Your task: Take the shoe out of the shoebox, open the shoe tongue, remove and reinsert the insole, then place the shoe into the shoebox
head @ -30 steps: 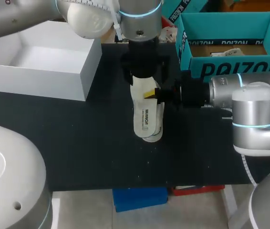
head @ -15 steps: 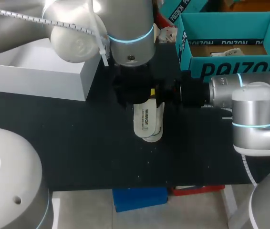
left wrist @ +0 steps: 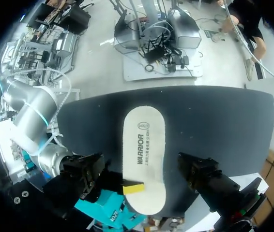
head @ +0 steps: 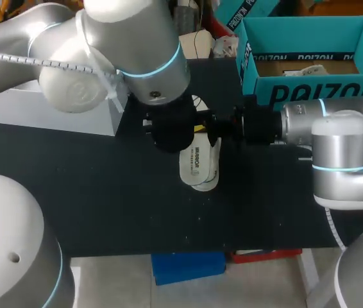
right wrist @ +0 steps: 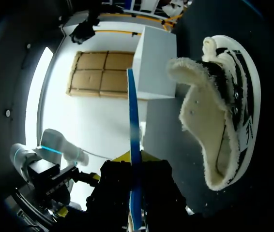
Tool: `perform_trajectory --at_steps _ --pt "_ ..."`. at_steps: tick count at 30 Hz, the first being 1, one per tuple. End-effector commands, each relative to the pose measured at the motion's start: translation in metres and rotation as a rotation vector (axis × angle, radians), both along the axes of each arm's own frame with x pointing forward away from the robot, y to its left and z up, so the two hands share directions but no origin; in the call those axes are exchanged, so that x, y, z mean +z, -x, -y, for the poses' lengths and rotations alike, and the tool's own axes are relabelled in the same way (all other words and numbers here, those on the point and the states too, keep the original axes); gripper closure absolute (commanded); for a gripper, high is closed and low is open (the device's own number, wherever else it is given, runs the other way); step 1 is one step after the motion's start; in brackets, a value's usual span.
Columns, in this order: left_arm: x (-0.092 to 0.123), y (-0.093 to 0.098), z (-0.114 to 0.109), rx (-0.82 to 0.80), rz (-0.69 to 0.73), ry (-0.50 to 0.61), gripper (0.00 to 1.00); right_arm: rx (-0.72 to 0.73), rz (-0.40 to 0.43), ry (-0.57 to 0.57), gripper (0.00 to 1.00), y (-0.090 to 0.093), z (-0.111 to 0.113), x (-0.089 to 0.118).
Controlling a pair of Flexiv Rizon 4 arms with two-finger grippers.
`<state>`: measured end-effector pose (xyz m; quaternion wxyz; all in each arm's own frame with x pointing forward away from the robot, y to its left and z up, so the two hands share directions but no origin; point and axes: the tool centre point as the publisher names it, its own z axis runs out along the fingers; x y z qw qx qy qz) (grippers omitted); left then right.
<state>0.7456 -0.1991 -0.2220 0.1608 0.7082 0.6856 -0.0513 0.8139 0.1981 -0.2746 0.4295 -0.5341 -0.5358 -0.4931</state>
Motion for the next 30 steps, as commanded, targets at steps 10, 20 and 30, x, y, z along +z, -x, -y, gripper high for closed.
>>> perform_trajectory --at_steps 10,20,30 --pt "0.0 -0.004 -0.045 -0.056 -0.012 1.081 0.0 -0.004 0.0 0.002 1.0 0.001 -0.001 0.0" --pt "-0.002 -0.01 -0.046 -0.193 -0.212 1.39 0.0 -0.004 0.0 0.002 1.0 0.001 -0.001 0.0" --pt "-0.007 -0.01 -0.044 -0.319 -0.367 1.641 0.0 -0.004 0.0 0.002 1.0 0.001 -0.001 0.0"
